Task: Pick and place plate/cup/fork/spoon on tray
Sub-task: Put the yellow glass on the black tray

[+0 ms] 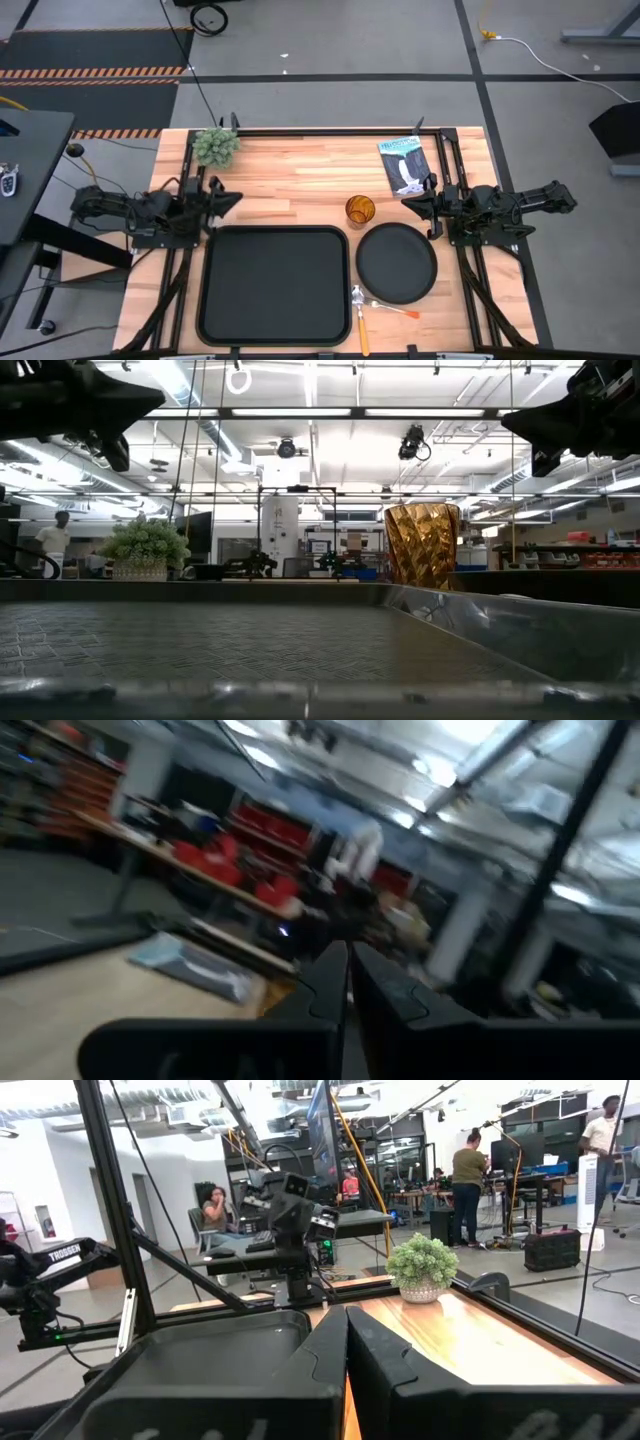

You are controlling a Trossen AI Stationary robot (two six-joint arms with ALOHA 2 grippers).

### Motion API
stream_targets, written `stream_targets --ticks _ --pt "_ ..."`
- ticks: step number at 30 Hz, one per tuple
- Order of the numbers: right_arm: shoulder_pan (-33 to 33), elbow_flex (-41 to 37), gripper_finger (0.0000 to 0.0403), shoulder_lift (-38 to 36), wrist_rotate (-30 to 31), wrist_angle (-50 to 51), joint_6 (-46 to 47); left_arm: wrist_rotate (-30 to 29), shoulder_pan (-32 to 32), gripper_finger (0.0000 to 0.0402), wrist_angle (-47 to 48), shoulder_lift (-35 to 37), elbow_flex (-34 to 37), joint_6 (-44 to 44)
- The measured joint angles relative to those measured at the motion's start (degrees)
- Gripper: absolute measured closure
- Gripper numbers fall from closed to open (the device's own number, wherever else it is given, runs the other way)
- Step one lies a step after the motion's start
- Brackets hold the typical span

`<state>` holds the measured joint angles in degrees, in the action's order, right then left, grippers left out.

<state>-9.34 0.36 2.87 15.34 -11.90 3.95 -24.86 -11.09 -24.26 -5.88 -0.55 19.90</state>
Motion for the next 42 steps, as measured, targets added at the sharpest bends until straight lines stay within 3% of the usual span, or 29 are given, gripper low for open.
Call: stream_targets --ticks 6,12,15,19,30,42 --pt "0.00 0.02 0.0386 0.00 0.00 0.00 0.00 -8.94 0.06 0.0377 -13.08 -6.96 -0.01 -2.20" --pt "-0.02 0.02 0.0386 0.00 0.00 0.00 0.00 -7.72 0.06 0.0377 -42.47 -19.22 -0.04 -18.68" --pt "0.00 0.02 0.0386 0.00 -0.01 0.00 0.00 -6.99 0.06 0.0377 -49.01 -24.61 -1.15 -25.45" --pt "0.00 0.02 0.0386 0.00 0.01 0.00 0.00 -7.01 0.06 0.0377 -48.67 -30.94 -4.29 -27.91" --pt "-0.02 0.02 0.0386 0.00 0.01 0.00 0.00 -6.97 1.84 0.0377 -40.92 -51.47 -13.88 -23.23" --pt "-0.01 0.02 0.0386 0.00 -0.01 0.00 0.00 -3.28 7.08 0.0377 -12.59 -67.43 -33.20 -11.31"
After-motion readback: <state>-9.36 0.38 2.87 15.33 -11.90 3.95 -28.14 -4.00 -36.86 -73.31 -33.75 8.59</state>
